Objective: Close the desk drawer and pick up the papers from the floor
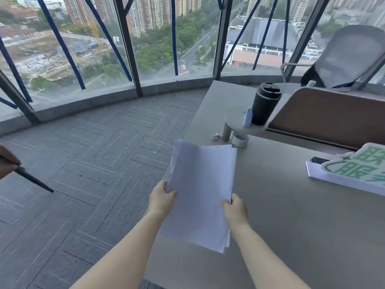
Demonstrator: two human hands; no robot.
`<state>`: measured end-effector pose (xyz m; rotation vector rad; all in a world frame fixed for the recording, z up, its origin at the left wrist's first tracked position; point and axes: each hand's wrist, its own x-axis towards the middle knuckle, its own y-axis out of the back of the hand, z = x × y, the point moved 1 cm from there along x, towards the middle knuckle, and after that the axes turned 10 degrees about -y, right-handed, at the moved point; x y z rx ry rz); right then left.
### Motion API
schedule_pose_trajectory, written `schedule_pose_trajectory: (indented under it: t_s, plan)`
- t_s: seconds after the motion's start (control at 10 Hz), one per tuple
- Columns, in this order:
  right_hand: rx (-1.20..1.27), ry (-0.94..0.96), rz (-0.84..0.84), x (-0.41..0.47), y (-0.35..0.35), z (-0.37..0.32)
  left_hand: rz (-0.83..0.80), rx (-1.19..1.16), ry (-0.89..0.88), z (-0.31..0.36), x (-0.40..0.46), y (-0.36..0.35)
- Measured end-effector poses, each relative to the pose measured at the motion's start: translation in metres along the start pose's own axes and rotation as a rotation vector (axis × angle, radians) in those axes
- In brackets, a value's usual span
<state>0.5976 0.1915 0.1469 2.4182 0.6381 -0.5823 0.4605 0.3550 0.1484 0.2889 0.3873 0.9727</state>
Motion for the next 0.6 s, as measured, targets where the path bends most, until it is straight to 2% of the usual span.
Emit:
schedule_pose_trajectory:
  t_s: [0.3,0.4,0.5,0.6]
  plan:
    - [-0.048,-0.164,0.032,0.093,-0.053,-0.009,-0.139,0.205,0.016,-0.034,0.105,-0.021]
    - [-0.232,-0.158,0.127,0.097,-0.057,-0.01,-0.16,0.283,0.012,-0.042,0.114,-0.022]
    - [-0.437,-0.177,0.248,0.095,-0.06,-0.009,-0.097,0.332,0.005,-0.05,0.119,-0.027]
    - [-0.444,-0.214,0.295,0.093,-0.055,-0.011,-0.025,0.348,0.029,-0.051,0.117,-0.025]
